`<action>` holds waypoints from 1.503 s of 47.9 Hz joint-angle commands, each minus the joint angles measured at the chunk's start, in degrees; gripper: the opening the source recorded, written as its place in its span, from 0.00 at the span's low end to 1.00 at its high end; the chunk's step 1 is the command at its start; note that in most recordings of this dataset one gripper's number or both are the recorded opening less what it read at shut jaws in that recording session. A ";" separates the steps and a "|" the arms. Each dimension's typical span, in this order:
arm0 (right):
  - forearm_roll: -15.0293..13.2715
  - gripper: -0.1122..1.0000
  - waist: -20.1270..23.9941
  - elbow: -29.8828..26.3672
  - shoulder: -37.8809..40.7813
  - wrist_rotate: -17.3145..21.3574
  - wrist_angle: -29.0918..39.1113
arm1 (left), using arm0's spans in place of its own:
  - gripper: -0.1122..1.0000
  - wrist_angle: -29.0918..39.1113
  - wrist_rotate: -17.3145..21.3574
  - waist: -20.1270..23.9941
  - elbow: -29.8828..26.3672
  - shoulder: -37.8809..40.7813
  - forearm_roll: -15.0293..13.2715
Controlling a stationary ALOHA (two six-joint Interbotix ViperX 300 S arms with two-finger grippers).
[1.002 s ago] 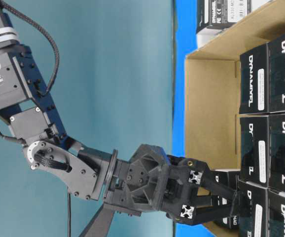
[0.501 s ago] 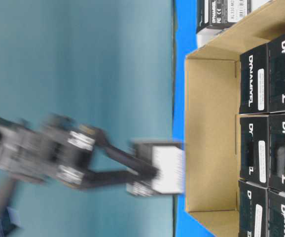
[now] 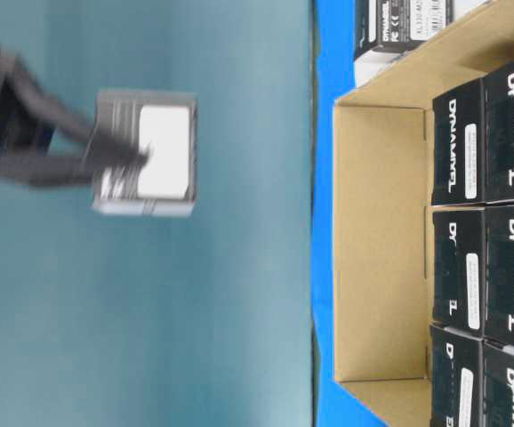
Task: Pick the box from inside the cardboard box.
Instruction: 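Lift the black box and carry it right over the white tray, then lower the black box into the tray below the two boxes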
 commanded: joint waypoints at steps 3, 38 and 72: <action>0.26 0.68 0.09 4.48 -3.16 1.41 -0.70 | 0.06 -0.26 -0.09 -0.09 -1.58 0.53 0.00; 0.26 0.67 0.97 32.08 -13.45 3.16 -19.07 | 0.06 -0.26 -0.09 -0.09 -1.58 0.53 0.09; 0.26 0.67 3.78 40.78 -6.94 2.99 -35.77 | 0.06 -0.35 -0.09 -0.09 -1.58 0.53 0.09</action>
